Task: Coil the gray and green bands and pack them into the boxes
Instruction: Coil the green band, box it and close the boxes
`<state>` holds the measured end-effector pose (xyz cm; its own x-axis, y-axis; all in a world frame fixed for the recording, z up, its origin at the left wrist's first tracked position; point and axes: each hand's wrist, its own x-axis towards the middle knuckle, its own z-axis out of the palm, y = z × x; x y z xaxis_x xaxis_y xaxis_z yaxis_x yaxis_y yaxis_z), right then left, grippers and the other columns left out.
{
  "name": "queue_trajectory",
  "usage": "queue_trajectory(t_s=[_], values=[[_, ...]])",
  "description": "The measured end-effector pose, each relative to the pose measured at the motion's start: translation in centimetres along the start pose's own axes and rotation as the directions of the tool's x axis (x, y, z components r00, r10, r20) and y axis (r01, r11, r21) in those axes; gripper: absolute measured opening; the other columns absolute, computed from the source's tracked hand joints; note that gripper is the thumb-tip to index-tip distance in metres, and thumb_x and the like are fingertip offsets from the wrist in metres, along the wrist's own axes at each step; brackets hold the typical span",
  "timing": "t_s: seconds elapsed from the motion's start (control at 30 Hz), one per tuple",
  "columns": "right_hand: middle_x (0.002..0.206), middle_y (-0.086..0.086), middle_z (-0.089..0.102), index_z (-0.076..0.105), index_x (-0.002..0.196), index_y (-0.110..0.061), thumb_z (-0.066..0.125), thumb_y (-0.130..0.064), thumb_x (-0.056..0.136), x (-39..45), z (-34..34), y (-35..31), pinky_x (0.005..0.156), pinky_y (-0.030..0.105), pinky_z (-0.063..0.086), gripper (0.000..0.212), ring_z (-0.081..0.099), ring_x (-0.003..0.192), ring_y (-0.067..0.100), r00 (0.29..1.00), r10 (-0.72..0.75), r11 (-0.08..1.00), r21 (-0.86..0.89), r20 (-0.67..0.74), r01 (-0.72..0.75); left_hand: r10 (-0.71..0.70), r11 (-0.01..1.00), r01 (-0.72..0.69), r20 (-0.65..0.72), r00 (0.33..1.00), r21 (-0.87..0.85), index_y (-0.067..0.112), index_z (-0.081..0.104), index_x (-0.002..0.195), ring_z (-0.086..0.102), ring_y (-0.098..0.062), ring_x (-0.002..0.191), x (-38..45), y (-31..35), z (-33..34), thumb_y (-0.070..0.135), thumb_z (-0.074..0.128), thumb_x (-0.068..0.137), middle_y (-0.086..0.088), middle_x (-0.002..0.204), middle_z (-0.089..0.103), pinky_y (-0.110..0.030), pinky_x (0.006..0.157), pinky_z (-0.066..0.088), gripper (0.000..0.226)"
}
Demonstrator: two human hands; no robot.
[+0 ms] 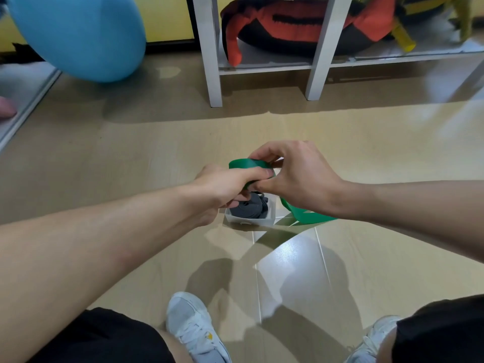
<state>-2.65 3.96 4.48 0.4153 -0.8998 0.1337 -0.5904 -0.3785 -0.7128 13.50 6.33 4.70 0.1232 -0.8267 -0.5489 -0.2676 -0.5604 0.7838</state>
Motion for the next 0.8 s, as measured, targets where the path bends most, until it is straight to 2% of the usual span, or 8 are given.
queue_trajectory(t_s=[0.07,0.2,0.3,0.43,0.57,0.67,0.73,0.8], values=[[0.095,-0.016,0.073,0.069,0.109,-0.029,0.091,-0.027,0.068,0.1,-0.1,-0.1,0.088,0.027,0.057,0.046,0.069,0.091,0.001,1.0,-0.013,0.999,0.051,-0.024,0.014,-0.015,0.998,0.017,0.029,0.999,-0.06,0.017,0.074,0.106,0.078,-0.015,0.089,0.2,0.1,-0.2,0.046,0.087,0.067,-0.001,0.088,0.08,-0.031,0.087,0.06,0.051],[0.1,-0.006,0.074,0.05,0.091,-0.025,0.094,-0.031,0.066,0.7,-1.0,0.6,0.089,0.039,0.058,0.051,0.072,0.097,0.012,0.998,-0.039,0.982,0.185,-0.048,0.047,-0.022,0.986,0.04,0.112,0.993,-0.162,0.02,0.071,0.116,0.078,-0.016,0.089,0.2,0.9,-0.6,0.046,0.08,0.075,-0.004,0.092,0.081,-0.03,0.086,0.057,0.049],[0.101,-0.007,0.075,0.056,0.088,-0.019,0.091,-0.029,0.071,0.7,-1.5,1.4,0.091,0.038,0.06,0.041,0.072,0.1,0.009,0.998,-0.038,0.974,0.22,-0.054,0.049,-0.018,0.973,0.054,0.161,0.987,-0.225,0.02,0.071,0.113,0.078,-0.02,0.095,-0.1,1.5,-0.9,0.045,0.073,0.084,-0.007,0.098,0.081,-0.032,0.094,0.055,0.039],[0.093,-0.006,0.073,0.06,0.092,-0.018,0.093,-0.027,0.068,0.4,-1.6,1.8,0.089,0.039,0.06,0.041,0.073,0.094,0.013,0.997,-0.037,0.972,0.228,-0.071,0.052,-0.039,0.955,0.109,0.248,0.968,-0.276,0.016,0.069,0.122,0.076,-0.025,0.103,-0.6,1.5,-0.9,0.046,0.067,0.088,-0.013,0.106,0.079,-0.038,0.106,0.05,0.046],[0.088,-0.011,0.071,0.063,0.088,-0.024,0.094,-0.027,0.068,0.3,-1.7,1.4,0.084,0.034,0.06,0.037,0.071,0.087,0.008,0.999,-0.025,0.992,0.125,-0.038,0.03,-0.081,0.967,0.15,0.312,0.947,-0.204,0.017,0.066,0.125,0.07,-0.026,0.115,-0.7,1.2,-1.0,0.049,0.061,0.091,-0.012,0.117,0.076,-0.044,0.111,0.045,0.047],[0.082,-0.014,0.07,0.063,0.084,-0.03,0.094,-0.026,0.068,0.3,-1.4,1.2,0.079,0.03,0.058,0.035,0.067,0.08,0.004,1.0,0.008,0.999,0.048,-0.008,-0.008,-0.09,0.99,0.115,0.269,0.959,-0.079,0.028,0.067,0.122,0.066,-0.023,0.116,-0.8,1.3,-0.6,0.052,0.067,0.088,-0.005,0.122,0.071,-0.047,0.11,0.046,0.042],[0.081,-0.011,0.069,0.06,0.086,-0.028,0.094,-0.024,0.066,0.2,-1.2,1.1,0.075,0.034,0.058,0.039,0.067,0.077,0.009,1.0,0.015,1.0,0.022,0.015,-0.015,-0.07,0.998,0.069,0.223,0.972,0.009,0.033,0.067,0.118,0.066,-0.019,0.114,-0.8,1.1,-0.3,0.05,0.073,0.084,0.002,0.12,0.071,-0.044,0.107,0.049,0.038],[0.082,-0.007,0.067,0.052,0.094,-0.022,0.093,-0.021,0.064,0.2,-1.0,0.6,0.068,0.032,0.057,0.051,0.065,0.074,0.014,0.999,-0.02,1.0,0.011,0.04,0.019,-0.057,0.997,0.043,0.209,0.976,0.07,0.031,0.068,0.115,0.067,-0.015,0.109,-0.9,0.8,0.0,0.052,0.075,0.082,0.006,0.111,0.074,-0.039,0.103,0.051,0.039]])
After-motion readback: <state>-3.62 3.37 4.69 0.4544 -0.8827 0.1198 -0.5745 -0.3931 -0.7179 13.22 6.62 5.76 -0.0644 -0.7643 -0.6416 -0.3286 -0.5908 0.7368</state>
